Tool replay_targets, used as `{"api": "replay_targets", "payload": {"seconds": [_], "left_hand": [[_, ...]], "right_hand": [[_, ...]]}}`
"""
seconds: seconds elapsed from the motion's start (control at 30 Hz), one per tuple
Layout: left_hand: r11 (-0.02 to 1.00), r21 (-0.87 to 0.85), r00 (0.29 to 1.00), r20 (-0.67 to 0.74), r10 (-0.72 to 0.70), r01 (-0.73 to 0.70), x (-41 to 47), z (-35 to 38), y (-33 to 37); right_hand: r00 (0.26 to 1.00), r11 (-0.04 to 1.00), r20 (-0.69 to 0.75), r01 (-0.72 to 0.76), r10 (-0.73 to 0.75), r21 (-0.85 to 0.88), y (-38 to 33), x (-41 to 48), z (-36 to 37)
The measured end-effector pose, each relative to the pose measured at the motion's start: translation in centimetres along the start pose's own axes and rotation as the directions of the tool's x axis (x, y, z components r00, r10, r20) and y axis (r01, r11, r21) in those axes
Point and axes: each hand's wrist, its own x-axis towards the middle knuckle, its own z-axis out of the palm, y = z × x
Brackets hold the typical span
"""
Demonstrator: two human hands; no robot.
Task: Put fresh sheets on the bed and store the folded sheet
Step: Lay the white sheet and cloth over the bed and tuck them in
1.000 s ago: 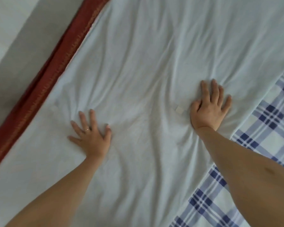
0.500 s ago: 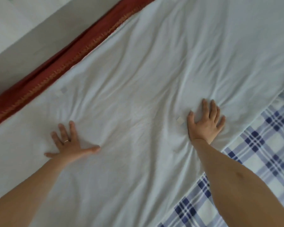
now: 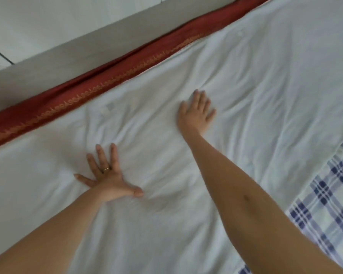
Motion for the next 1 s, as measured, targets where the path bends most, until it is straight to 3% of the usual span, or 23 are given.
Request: {"api": "replay_targets", "payload": {"seconds": [0.07, 0.1, 0.17, 0.2, 0.23, 0.27, 0.3, 0.33, 0.37, 0.4, 0.43, 0.47, 0.5, 0.57, 0.63, 0.7, 0.77, 0.83, 0.87, 0.9, 0.97, 1.0], "left_hand": [[1.000, -0.004, 1.000, -0.005, 0.006, -0.006, 0.2, -0.1, -0.1], [1.000, -0.002, 1.000, -0.005, 0.014, -0.014, 0.2, -0.1, 0.0], [0.999, -0.006, 0.999, -0.002, 0.032, -0.032, 0.2, -0.2, -0.2], [0.999, -0.005, 0.999, 0.000, 0.046, -0.046, 0.2, -0.1, -0.2], [0.999, -0.014, 0.999, -0.002, 0.048, -0.048, 0.1, -0.2, -0.7], [0.998, -0.015, 0.998, -0.003, 0.059, -0.059, 0.1, -0.2, -0.7], [0.998, -0.029, 0.998, 0.005, 0.063, -0.062, 0.1, -0.3, -0.8], [0.997, -0.033, 0.997, -0.002, 0.071, -0.071, 0.2, -0.3, -0.7], [0.996, -0.036, 0.997, -0.002, 0.077, -0.077, 0.3, -0.3, -0.9], [0.996, -0.026, 0.997, -0.008, 0.083, -0.083, 0.3, -0.1, -1.0], [0.996, -0.027, 0.997, -0.016, 0.079, -0.080, 0.6, 0.0, -1.2], [0.997, -0.034, 0.997, -0.019, 0.075, -0.075, 0.7, 0.1, -1.3], [0.996, -0.043, 0.997, -0.027, 0.078, -0.079, 0.7, 0.0, -1.2], [0.995, -0.040, 0.995, -0.037, 0.094, -0.095, 0.7, 0.3, -1.3], [0.996, -0.033, 0.996, -0.044, 0.077, -0.078, 1.0, 0.3, -1.2], [0.998, -0.029, 0.997, -0.054, 0.062, -0.064, 1.0, 0.0, -1.1], [0.997, -0.029, 0.996, -0.049, 0.070, -0.072, 1.0, 0.1, -1.0], [0.996, -0.042, 0.996, -0.051, 0.079, -0.082, 0.9, 0.0, -1.0], [0.996, -0.043, 0.995, -0.051, 0.081, -0.083, 0.8, 0.2, -1.2], [0.996, -0.043, 0.995, -0.054, 0.081, -0.083, 0.8, 0.2, -1.2], [0.996, -0.025, 0.994, -0.060, 0.086, -0.088, 0.9, 0.4, -1.3], [0.996, -0.024, 0.995, -0.063, 0.082, -0.084, 1.0, 0.4, -1.3]], "right_hand": [[0.972, 0.978, 0.136, 0.201, -0.192, -0.049, -6.2, -2.1, 3.3], [0.918, 0.943, 0.247, 0.330, -0.310, -0.042, -8.7, -3.5, 4.0], [0.705, 0.862, 0.525, 0.493, -0.476, 0.120, -12.6, -6.4, 4.1], [0.598, 0.847, 0.605, 0.435, -0.525, 0.305, -13.6, -7.4, 3.5], [0.514, 0.817, 0.640, 0.280, -0.570, 0.503, -14.6, -8.3, 2.6], [0.534, 0.742, 0.581, 0.140, -0.614, 0.656, -14.5, -8.4, 1.6], [0.663, 0.664, 0.445, 0.106, -0.602, 0.741, -14.1, -8.1, 0.7], [0.829, 0.677, 0.277, 0.156, -0.485, 0.720, -13.2, -6.9, 0.1], [0.936, 0.763, 0.108, 0.203, -0.336, 0.613, -11.9, -5.0, 0.1], [0.982, 0.883, -0.019, 0.177, -0.188, 0.435, -10.2, -2.6, 0.1], [0.999, 0.964, -0.030, 0.033, -0.026, 0.263, -9.2, -0.6, 0.0], [0.996, 0.992, 0.027, -0.091, 0.089, 0.092, -8.0, 0.9, 0.2], [0.991, 0.993, 0.088, -0.092, 0.098, -0.070, -7.3, 1.9, 0.5], [0.970, 0.941, 0.193, 0.198, -0.148, -0.273, -7.3, 2.5, 1.8], [0.836, 0.813, 0.327, 0.526, -0.440, -0.252, -9.0, 1.3, 3.2], [0.673, 0.678, 0.422, 0.716, -0.608, -0.165, -9.7, -1.5, 4.3], [0.570, 0.601, 0.457, 0.794, -0.683, -0.090, -9.0, -4.7, 4.9], [0.539, 0.605, 0.388, 0.793, -0.748, 0.065, -6.8, -8.0, 4.1], [0.565, 0.616, 0.293, 0.778, -0.771, 0.121, -5.5, -9.6, 3.6], [0.639, 0.654, 0.142, 0.748, -0.756, 0.118, -4.0, -11.0, 3.2], [0.827, 0.832, -0.131, 0.554, -0.547, 0.020, -1.0, -13.9, 3.4], [0.885, 0.900, -0.171, 0.436, -0.433, -0.022, 0.2, -15.3, 3.8]]}}
